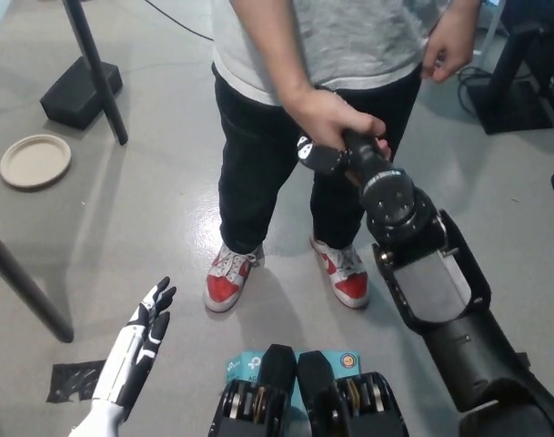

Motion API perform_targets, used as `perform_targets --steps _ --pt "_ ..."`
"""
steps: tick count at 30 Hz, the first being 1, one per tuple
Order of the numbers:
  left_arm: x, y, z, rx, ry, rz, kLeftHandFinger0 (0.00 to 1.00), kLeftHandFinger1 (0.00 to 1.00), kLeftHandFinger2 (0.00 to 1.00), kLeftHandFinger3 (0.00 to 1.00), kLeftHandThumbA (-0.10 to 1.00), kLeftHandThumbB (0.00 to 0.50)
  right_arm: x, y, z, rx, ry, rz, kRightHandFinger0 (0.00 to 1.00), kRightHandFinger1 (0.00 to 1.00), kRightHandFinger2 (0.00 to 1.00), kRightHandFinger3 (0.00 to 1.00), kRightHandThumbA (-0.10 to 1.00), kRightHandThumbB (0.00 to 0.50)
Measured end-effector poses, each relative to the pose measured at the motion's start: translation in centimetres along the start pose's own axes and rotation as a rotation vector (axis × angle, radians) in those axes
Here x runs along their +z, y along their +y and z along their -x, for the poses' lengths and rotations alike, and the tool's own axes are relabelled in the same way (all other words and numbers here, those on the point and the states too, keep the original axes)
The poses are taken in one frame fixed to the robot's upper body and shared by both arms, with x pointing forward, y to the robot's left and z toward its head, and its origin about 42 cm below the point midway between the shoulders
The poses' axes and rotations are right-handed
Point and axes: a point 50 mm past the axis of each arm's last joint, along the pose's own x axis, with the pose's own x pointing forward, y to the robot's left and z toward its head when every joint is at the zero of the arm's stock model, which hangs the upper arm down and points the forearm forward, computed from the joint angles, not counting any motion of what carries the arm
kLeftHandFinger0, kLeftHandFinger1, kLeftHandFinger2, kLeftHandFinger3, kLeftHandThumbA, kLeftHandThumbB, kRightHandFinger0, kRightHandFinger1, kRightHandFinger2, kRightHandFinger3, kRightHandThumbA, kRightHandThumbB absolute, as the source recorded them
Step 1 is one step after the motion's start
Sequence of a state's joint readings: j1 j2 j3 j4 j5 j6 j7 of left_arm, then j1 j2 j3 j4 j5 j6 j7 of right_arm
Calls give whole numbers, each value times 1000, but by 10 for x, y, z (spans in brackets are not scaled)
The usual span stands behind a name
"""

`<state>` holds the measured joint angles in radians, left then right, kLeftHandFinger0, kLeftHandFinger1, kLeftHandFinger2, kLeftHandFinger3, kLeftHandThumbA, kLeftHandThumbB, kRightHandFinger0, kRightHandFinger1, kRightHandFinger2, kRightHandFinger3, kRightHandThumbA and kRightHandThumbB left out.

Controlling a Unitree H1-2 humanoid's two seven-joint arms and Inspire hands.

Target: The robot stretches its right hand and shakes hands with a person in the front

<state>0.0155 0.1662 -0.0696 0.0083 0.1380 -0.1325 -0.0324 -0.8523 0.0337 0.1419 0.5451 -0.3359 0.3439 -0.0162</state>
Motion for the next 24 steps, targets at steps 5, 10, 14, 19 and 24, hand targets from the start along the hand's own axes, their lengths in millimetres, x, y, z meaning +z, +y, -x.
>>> perform_targets --steps 5,10,14,19,24 --pt "0 0 0 1 0 0 1000 1000 1000 1000 1000 153 20 -6 17 -35 -123 -20 1000 1000 1000 1000 111 103" --pt "-1 0 0 0 3 0 1000 1000 1000 1000 1000 155 56 -18 45 -81 -293 -47 1000 1000 1000 1000 268 110" --pt "-1 0 0 0 6 0 1000 1000 1000 1000 1000 128 82 -26 70 -112 -418 -58 1000 1000 1000 1000 312 118" --pt "-2 0 0 -1 9 0 1000 1000 1000 1000 1000 137 110 -35 103 -146 -552 -56 1000 1000 1000 1000 279 105" --pt "-2 0 0 -1 11 0 1000 1000 1000 1000 1000 139 118 -38 134 -164 -624 -52 1000 1000 1000 1000 230 125"
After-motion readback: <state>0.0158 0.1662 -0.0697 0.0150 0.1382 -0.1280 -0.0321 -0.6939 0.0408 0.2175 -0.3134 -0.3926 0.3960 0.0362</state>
